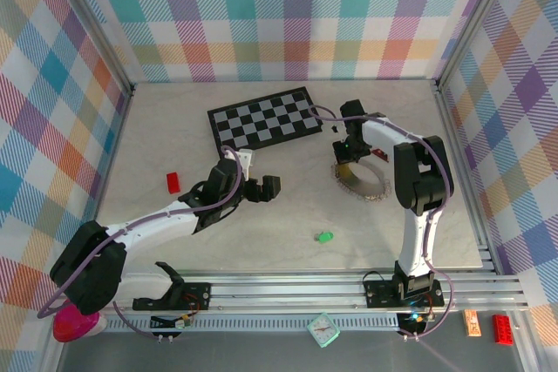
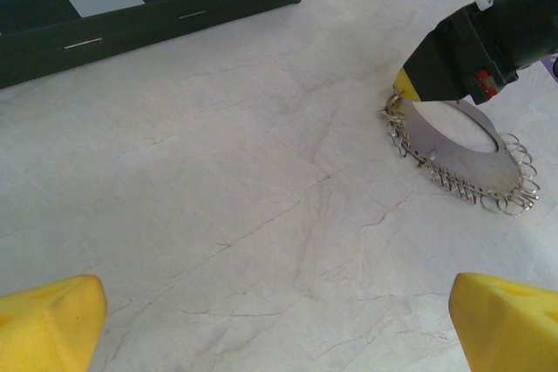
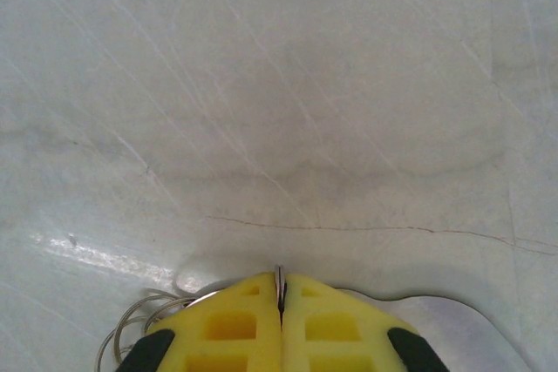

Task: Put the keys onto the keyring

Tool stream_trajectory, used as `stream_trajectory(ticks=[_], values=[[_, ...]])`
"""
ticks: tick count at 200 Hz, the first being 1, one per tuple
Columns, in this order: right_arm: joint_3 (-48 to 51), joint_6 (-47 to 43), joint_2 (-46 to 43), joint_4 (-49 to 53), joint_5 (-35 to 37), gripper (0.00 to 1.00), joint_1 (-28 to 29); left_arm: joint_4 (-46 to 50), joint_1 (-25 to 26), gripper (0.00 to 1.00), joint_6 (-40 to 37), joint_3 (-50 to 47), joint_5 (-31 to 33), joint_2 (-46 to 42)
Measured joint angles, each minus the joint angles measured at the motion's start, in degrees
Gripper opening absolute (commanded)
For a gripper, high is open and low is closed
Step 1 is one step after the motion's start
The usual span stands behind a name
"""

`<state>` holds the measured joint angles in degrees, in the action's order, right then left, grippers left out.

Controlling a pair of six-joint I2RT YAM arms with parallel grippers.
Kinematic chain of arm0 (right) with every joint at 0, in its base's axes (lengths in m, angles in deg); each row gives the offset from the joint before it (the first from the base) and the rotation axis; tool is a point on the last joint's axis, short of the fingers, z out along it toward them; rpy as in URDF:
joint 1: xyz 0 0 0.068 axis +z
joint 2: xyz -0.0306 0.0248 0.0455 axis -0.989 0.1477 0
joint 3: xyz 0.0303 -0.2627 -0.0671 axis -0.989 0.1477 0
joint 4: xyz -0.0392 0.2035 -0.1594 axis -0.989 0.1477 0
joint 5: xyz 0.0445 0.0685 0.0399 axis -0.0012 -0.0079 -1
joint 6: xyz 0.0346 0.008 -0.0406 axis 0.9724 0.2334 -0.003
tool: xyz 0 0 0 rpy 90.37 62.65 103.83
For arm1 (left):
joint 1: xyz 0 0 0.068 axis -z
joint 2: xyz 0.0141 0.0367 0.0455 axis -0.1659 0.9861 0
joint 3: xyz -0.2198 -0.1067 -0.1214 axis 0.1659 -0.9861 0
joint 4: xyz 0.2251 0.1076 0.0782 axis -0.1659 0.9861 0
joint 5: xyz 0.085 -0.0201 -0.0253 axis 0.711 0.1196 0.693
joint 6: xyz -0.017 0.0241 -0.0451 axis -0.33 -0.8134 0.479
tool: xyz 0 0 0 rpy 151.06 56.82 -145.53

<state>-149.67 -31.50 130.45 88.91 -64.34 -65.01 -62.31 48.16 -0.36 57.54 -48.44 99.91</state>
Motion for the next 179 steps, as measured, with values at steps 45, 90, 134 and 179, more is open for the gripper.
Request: stream_trajectory(ticks=[45, 90, 134, 179], values=[[0.5, -0.2, -7.1, 0.7, 1.7, 0.0, 2.7, 2.4, 0.0, 1.0, -1.8, 0.0, 3.5, -4.1], [2.8, -0.2, -20.6, -1.8, 0.3, 0.0, 5.4, 5.4, 0.0, 0.98, -6.6, 0.0, 9.1, -12.1], [7.2, -0.2, -26.4, -8.1, -6.6, 0.0, 7.6, 6.1, 0.0, 0.98, -12.6, -1.0, 15.7, -20.7], [15.4, -2.5, -29.7, -18.8, -17.3, 0.0, 11.0, 10.1, 0.0, 0.96, -20.0, -0.7, 19.7, -22.0]])
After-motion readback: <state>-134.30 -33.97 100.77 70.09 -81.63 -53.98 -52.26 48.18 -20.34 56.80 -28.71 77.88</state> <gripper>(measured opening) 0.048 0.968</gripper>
